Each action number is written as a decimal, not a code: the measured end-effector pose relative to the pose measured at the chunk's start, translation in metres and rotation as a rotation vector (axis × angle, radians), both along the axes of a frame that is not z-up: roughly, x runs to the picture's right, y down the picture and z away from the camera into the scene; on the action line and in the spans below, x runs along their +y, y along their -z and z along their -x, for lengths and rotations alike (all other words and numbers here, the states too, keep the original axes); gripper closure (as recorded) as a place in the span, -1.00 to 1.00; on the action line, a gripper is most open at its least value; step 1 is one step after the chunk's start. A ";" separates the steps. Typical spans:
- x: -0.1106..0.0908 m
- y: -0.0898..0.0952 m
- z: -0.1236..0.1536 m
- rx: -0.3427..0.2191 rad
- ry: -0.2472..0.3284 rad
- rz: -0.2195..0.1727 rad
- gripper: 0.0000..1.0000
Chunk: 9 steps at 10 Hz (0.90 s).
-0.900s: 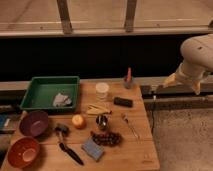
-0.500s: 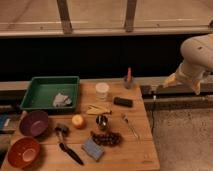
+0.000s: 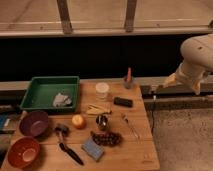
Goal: Wipe purple bowl with eraser
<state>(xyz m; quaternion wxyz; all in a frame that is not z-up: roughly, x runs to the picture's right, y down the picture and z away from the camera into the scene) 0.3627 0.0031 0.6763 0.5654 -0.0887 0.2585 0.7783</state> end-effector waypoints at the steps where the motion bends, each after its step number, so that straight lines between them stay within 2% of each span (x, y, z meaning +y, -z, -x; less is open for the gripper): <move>1: 0.000 0.000 0.000 0.000 0.000 0.000 -0.60; 7: 0.000 0.000 0.000 0.000 0.001 0.000 -0.60; 8: -0.001 0.000 0.001 -0.011 0.013 -0.003 -0.60; 9: -0.003 -0.001 0.005 -0.044 0.058 -0.003 -0.60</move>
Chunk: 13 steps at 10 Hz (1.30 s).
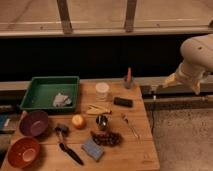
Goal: Wipe purple bowl with eraser
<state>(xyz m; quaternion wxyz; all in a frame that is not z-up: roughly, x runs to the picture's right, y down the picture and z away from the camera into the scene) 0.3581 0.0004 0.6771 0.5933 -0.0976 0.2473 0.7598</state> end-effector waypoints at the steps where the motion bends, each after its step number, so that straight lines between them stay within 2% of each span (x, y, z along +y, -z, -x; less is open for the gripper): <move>1: -0.003 -0.003 0.008 -0.055 0.076 0.002 -0.60; 3: -0.016 -0.012 0.034 -0.145 0.149 -0.016 -0.60; 6: -0.035 -0.029 0.084 -0.246 0.185 -0.032 -0.60; 11: -0.035 -0.029 0.081 -0.242 0.179 -0.029 -0.60; 12: -0.034 -0.034 0.079 -0.258 0.181 -0.017 -0.60; 13: -0.031 -0.045 0.088 -0.293 0.197 -0.002 -0.60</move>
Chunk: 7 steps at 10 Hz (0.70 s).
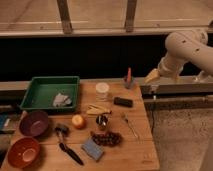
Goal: Wipe purple bowl with eraser
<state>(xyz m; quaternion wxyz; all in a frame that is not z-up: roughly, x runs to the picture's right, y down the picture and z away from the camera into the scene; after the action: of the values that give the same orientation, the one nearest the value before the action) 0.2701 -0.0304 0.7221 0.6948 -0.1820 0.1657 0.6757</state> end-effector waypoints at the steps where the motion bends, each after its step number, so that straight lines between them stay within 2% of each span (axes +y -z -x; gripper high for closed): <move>1: 0.004 -0.013 0.014 -0.036 0.031 0.021 -0.60; 5: 0.025 -0.068 0.095 -0.210 0.166 0.127 -0.60; 6: 0.039 -0.078 0.113 -0.252 0.198 0.154 -0.60; 7: 0.047 -0.082 0.123 -0.273 0.215 0.164 -0.60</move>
<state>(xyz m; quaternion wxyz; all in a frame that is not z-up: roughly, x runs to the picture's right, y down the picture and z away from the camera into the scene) 0.1474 0.0161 0.8039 0.7619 -0.3092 0.1427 0.5509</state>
